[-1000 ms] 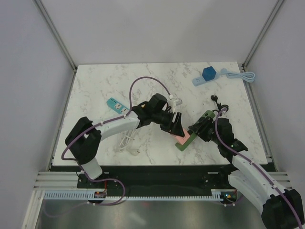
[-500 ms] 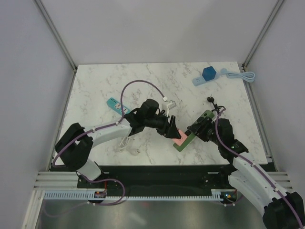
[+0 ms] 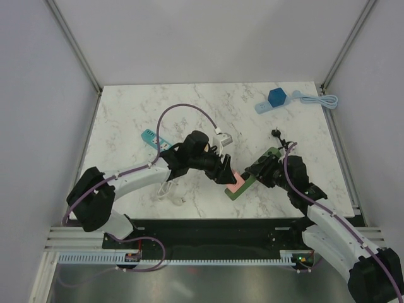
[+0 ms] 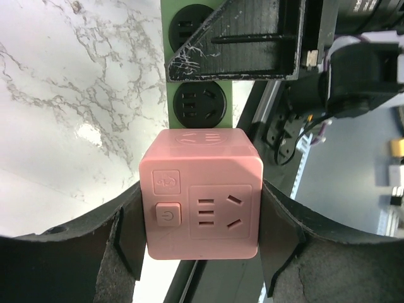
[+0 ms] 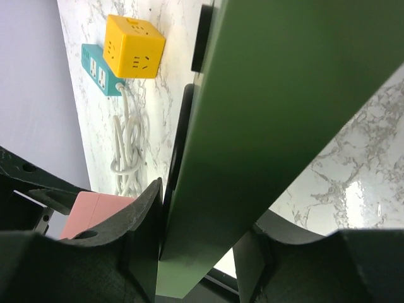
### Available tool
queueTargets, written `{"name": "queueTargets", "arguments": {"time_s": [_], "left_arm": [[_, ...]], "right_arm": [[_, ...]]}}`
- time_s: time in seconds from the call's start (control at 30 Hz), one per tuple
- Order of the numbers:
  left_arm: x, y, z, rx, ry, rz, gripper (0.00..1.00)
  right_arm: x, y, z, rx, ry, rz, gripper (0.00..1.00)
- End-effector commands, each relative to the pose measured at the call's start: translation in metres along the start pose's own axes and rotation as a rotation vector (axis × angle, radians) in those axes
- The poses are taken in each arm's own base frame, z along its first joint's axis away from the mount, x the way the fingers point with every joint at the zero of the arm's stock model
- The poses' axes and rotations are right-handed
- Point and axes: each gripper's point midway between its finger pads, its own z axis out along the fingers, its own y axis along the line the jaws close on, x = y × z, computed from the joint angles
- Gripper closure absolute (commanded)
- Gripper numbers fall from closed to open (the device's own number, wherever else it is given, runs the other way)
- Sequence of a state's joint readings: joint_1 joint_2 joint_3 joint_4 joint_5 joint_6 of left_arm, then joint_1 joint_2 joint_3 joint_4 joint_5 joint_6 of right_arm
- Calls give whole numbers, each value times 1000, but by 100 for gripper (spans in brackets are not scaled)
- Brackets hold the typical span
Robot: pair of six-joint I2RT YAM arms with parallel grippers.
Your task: Pull the plug off the socket
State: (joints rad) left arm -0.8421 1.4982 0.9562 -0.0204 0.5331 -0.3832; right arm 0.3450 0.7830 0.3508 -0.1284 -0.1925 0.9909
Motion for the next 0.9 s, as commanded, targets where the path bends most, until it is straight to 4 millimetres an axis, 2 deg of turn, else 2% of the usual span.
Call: {"name": "queueTargets", "arguments": {"time_s": [0.0,0.03,0.1,0.13,0.23,0.33,0.5,0.63,0.77,0.8,0.87], "left_arm": [[-70,-69,-47,170,-149,333,98],[-80,-76,-50,182,-137,346,98],[-70,-67,-37,178,-51,305,98],[-74,-68,-35,185,-44,297,98],[-64,-65,-21,204,8,242,98],[-55,-76,-10,230,38,240,98],[-59,-87,-3,254,44,236,98],[-63,-85,4,247,62,213,98],[-73,-68,-5,144,27,200,98],[-79,-56,-16,98,-5,189,98],[-87,-44,-30,58,-50,175,98]], "right_arm": [[6,-92,-9,360,2,-127,100],[5,-91,-9,357,2,-131,100],[3,-89,-8,357,3,-142,100],[6,-83,-7,331,28,-144,100],[4,-74,-5,297,25,-147,100],[5,-72,-3,294,39,-146,100],[11,-71,2,272,61,-143,100],[14,-71,5,274,74,-147,100],[12,-92,-3,378,55,-151,100],[9,-98,-5,411,35,-156,100],[7,-105,-11,446,14,-158,100]]}}
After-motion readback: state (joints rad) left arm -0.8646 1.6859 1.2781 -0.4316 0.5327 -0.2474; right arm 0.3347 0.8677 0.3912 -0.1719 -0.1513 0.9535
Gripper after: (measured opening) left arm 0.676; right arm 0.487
